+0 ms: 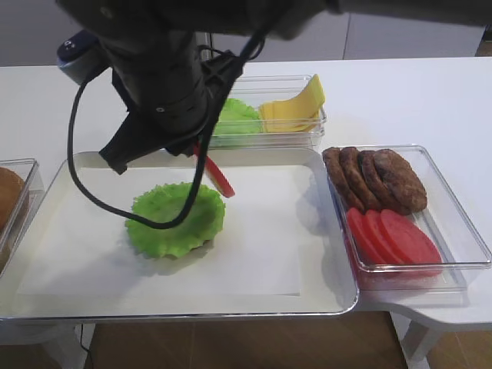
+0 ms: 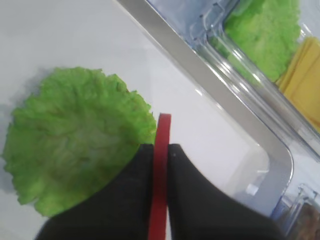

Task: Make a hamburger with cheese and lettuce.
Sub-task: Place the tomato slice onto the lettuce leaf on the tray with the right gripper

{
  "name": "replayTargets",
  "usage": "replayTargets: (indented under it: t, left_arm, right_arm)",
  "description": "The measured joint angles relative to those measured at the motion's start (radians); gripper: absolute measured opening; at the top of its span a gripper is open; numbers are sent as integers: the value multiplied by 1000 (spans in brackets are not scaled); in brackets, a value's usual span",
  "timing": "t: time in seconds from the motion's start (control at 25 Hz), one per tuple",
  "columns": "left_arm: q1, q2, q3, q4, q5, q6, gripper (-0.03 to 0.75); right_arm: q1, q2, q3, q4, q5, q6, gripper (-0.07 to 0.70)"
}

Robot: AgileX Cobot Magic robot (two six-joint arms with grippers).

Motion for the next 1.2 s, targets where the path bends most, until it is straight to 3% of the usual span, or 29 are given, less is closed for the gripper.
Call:
replayTargets:
  t: [0.52,1.2]
  left_arm:
    - [0,0,0,0,0,0,382]
    - [0,0,0,0,0,0,382]
  right_arm:
    - [10,46,-14,-35,-70,-10,45]
    - [12,75,-15,9,-76,-40,44]
